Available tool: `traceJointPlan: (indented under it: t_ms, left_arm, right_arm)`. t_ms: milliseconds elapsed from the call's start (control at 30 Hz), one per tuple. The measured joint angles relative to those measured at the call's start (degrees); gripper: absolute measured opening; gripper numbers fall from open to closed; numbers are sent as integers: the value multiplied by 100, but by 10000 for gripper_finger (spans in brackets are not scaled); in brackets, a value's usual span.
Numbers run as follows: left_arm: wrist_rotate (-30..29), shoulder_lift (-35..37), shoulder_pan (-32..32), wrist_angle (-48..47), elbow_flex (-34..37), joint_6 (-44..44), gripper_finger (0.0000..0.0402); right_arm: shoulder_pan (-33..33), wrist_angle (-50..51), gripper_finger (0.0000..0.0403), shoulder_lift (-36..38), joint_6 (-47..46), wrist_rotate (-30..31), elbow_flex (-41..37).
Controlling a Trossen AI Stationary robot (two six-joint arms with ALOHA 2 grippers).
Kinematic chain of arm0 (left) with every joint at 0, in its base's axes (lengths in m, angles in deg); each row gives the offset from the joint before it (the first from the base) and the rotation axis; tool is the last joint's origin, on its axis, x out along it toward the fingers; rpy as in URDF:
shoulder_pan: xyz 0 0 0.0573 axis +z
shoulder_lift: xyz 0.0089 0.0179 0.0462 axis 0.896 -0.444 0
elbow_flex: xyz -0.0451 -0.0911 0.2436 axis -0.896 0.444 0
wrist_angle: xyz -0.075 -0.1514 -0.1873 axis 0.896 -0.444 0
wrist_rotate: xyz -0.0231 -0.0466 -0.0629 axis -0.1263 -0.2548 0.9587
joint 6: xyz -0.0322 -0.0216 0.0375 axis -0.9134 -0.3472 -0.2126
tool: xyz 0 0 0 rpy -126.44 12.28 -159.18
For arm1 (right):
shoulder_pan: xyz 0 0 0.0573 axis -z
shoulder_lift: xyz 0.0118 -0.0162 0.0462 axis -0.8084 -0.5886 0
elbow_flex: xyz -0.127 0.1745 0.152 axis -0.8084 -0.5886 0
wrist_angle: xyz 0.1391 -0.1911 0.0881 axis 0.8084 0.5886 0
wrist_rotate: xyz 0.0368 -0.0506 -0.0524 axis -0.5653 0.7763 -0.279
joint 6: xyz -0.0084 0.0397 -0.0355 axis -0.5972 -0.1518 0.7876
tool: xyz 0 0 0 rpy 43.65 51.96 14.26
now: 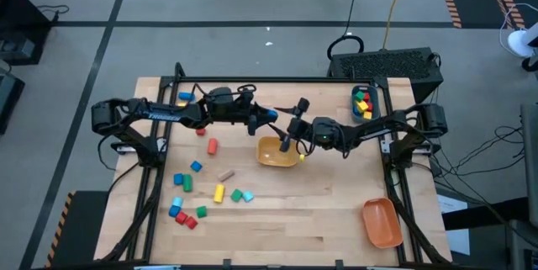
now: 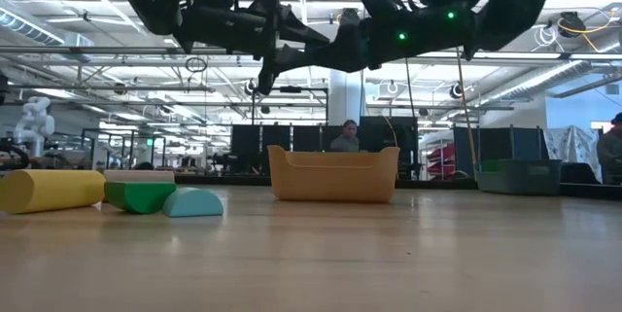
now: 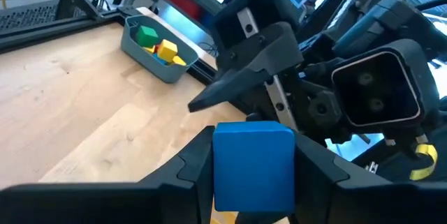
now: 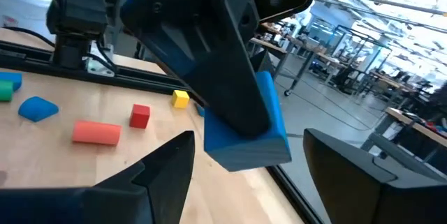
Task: Sort blocks by size
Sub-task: Put the blue square block into the blue bin
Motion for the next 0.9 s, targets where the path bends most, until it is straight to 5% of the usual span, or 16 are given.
traceJointPlan:
  t_ms: [433, 567, 900]
  left_arm:
    - [-16, 0, 2, 44, 0, -93, 134]
    - [-12, 0, 4, 38, 0, -129, 136]
    - [548, 4, 328, 25, 0, 104, 263]
  right_arm:
    - [9, -26, 131, 2, 154, 38, 2]
    - [9, -22, 120, 2, 200, 55, 0]
    - [-28, 259, 115, 207, 59, 508, 1]
